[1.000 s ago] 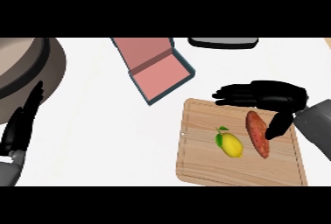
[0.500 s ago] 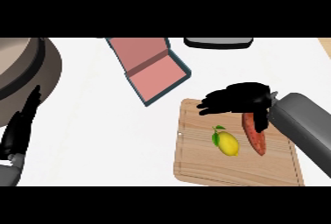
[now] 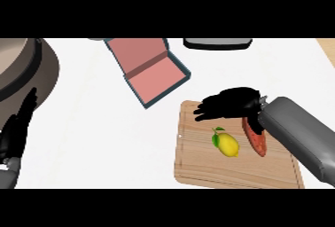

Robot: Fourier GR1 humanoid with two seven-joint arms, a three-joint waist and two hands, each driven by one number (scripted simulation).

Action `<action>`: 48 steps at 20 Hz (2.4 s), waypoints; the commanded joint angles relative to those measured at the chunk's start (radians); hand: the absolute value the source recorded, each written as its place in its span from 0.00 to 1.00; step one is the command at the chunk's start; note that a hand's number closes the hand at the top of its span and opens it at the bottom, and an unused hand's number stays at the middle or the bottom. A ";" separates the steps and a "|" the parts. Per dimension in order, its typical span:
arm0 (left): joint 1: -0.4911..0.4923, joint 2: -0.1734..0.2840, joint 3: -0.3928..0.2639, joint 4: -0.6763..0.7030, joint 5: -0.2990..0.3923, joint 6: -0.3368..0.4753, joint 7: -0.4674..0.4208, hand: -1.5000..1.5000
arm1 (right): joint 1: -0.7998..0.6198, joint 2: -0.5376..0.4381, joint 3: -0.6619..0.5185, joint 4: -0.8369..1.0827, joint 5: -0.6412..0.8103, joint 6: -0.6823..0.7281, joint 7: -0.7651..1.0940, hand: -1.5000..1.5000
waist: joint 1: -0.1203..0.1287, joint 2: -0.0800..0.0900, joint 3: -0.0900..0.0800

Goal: Pick the lemon from the cutting board and place it in the cardboard box

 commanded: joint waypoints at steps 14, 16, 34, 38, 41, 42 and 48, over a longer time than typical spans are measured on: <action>-0.009 -0.045 0.041 0.003 -0.070 -0.008 0.034 0.50 | 0.087 -0.024 -0.010 -0.201 -0.031 0.160 -0.090 0.00 | -0.016 -0.001 0.004; -0.018 -0.057 0.065 0.050 -0.053 -0.036 -0.017 0.50 | 0.103 -0.022 -0.001 -0.215 -0.010 0.158 -0.060 0.00 | -0.014 0.001 0.004; 0.012 -0.087 0.134 0.004 -0.109 -0.096 -0.011 0.50 | 0.220 0.080 -0.094 -0.206 0.185 -0.055 0.048 1.00 | -0.006 0.004 0.004; 0.008 -0.098 0.116 -0.024 -0.145 -0.099 0.027 0.50 | 0.245 0.182 -0.110 -0.128 0.249 -0.174 0.074 1.00 | -0.005 0.005 0.005; 0.011 -0.099 0.135 -0.004 -0.126 -0.085 0.002 0.50 | 0.254 0.160 -0.285 -0.097 0.161 -0.132 0.279 1.00 | -0.022 0.002 0.004; 0.021 -0.090 0.141 -0.002 -0.121 -0.090 0.017 0.50 | 0.277 0.153 -0.344 -0.081 0.144 -0.138 0.365 1.00 | -0.040 -0.001 0.005; 0.067 -0.091 0.154 0.005 -0.126 -0.071 -0.001 0.50 | 0.285 0.202 -0.620 -0.046 0.091 -0.251 0.826 1.00 | -0.054 -0.010 0.002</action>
